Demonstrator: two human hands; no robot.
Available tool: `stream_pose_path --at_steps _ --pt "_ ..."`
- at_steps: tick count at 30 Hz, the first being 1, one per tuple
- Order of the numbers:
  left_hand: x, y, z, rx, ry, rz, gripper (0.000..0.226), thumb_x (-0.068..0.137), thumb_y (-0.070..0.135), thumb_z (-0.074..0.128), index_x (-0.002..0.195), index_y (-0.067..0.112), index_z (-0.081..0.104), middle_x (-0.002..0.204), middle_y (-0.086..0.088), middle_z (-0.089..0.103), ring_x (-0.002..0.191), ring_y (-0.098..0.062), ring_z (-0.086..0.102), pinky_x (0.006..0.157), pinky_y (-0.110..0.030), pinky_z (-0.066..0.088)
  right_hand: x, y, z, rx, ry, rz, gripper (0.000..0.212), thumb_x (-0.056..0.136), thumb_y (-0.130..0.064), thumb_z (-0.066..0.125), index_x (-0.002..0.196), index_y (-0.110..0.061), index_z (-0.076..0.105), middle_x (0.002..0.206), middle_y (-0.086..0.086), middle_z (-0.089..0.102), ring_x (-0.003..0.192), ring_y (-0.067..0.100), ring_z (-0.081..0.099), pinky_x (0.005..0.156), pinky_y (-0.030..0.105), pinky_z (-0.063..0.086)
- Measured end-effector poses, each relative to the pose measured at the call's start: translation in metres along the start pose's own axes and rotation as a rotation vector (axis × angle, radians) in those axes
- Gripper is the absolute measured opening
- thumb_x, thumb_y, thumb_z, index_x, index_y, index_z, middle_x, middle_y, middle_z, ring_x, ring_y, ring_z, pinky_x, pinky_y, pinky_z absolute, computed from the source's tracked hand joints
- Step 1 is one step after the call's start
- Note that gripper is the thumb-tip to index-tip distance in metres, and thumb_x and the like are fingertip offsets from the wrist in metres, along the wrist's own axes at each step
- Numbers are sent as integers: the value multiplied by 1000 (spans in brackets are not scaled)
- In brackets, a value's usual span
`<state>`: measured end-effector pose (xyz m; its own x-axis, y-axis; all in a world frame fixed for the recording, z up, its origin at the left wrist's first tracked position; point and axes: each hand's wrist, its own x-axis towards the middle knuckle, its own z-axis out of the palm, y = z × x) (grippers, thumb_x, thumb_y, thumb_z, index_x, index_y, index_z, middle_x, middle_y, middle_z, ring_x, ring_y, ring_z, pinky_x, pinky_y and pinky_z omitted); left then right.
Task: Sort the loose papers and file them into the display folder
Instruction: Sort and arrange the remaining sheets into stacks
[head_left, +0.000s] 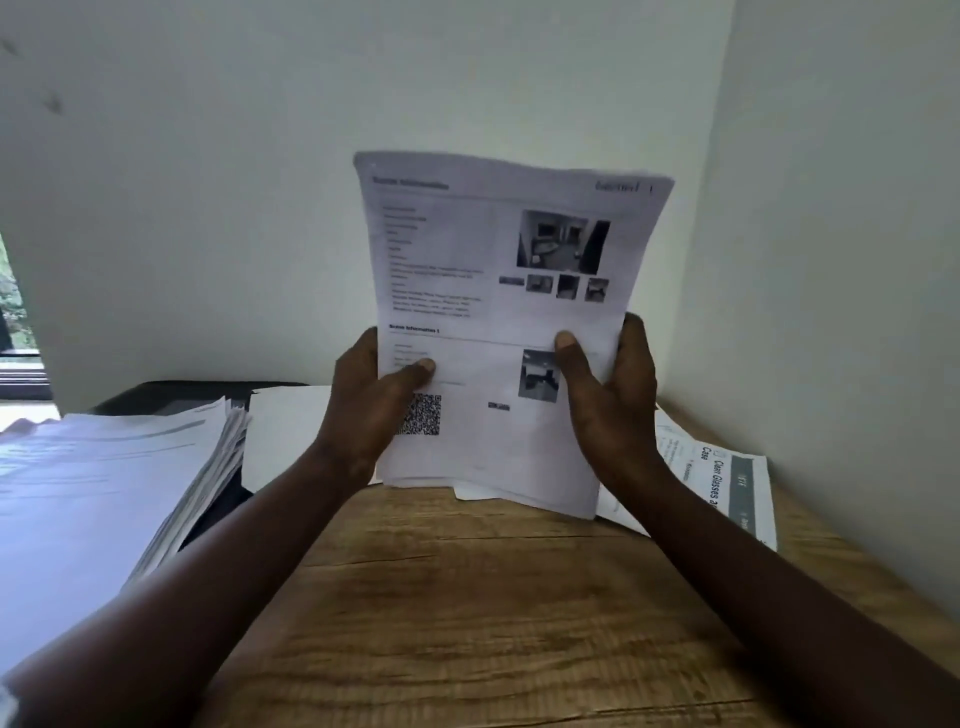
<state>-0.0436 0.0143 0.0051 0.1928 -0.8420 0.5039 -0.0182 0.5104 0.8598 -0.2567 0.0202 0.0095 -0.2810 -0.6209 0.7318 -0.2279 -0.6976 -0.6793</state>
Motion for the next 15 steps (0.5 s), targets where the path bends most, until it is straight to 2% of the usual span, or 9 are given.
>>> stream_pose_path --at_steps 3,7,12,15 --pt "-5 -4 -1 32 -15 -12 23 97 11 69 120 13 69 110 0 78 100 -18 75 85 -39 62 -6 9 2 -13 -33 95 14 101 -28 64 110 -23 56 100 -15 65 89 -8 62 79 16 49" --pt "-6 -2 1 35 -7 50 22 98 9 68 120 13 69 110 0 78 100 -18 75 84 -37 62 -1 6 -1 -24 25 75 8 101 -22 64 106 -21 58 98 -11 66 86 -3 63 77 15 50" --pt "-13 -13 2 105 2 6 28 100 8 64 126 18 65 116 3 75 104 -17 73 89 -44 62 -20 13 5 -47 7 184 19 102 -28 60 120 -24 56 114 -11 66 106 8 63 96 33 51" --pt "-14 -15 2 154 40 25 25 100 12 65 123 20 62 115 4 73 103 -15 72 89 -48 62 -25 13 8 -50 26 188 20 102 -28 61 121 -26 56 116 -12 66 108 7 62 99 32 50"
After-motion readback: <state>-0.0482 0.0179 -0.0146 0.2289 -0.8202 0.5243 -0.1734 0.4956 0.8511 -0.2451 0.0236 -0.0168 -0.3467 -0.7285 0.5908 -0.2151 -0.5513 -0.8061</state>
